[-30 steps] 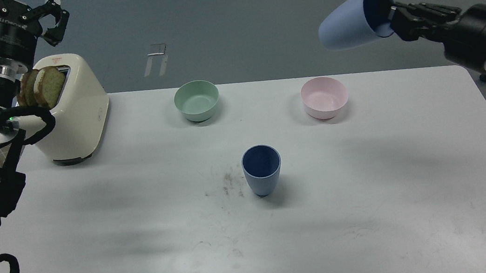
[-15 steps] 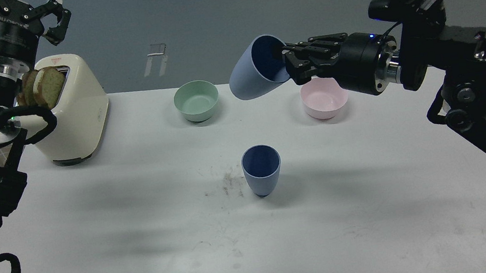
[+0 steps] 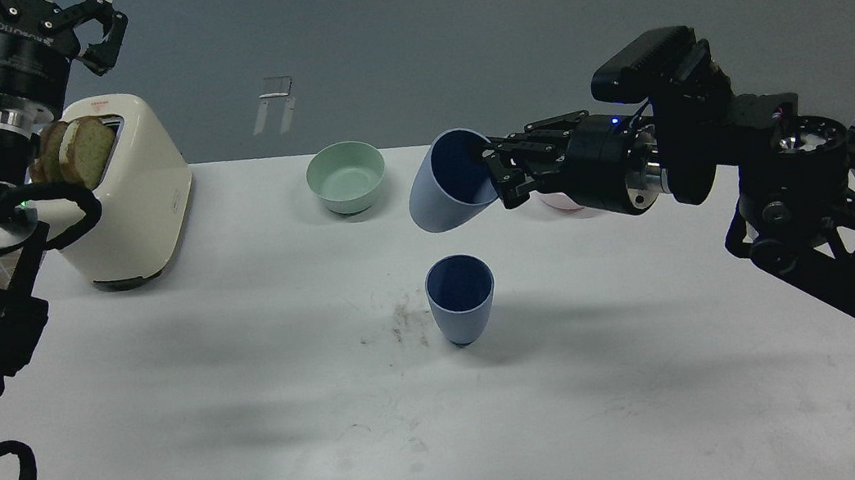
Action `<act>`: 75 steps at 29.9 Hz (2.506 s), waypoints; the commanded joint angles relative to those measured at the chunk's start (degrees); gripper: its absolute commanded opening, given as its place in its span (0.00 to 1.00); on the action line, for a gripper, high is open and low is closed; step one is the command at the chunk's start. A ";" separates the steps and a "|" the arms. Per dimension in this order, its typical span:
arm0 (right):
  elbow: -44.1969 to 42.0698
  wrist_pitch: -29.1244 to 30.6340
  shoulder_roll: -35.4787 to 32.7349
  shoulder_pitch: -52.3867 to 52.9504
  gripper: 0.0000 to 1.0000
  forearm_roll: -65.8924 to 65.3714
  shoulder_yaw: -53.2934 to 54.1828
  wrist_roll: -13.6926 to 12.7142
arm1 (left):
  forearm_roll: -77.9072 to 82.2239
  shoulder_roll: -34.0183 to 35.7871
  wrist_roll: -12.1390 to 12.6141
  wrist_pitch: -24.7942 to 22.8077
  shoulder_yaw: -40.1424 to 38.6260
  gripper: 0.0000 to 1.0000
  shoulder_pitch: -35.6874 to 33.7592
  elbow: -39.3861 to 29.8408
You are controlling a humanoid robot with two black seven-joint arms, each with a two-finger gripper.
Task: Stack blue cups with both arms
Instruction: 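Lower the held cup into the center blue cup with the right gripper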
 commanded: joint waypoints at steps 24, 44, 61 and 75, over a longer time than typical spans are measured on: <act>2.51 -0.01 -3.57 -5.10 0.00 2.75 -3.14 -1.04 | 0.01 0.16 -0.04 -0.52 0.01 0.98 -0.14 0.17; 1.80 -0.01 -2.00 -5.80 0.00 2.57 -3.58 -2.71 | 0.01 0.07 -0.04 -0.52 -0.08 0.98 0.21 0.17; 1.28 -0.01 -1.29 -5.89 0.12 2.31 -4.02 -2.71 | 0.01 0.24 -0.04 -0.96 -0.25 0.98 0.30 0.26; 1.54 -0.01 0.38 -6.77 0.37 2.31 -3.85 -2.71 | 0.01 0.51 -0.04 -1.05 -0.43 0.98 0.39 0.35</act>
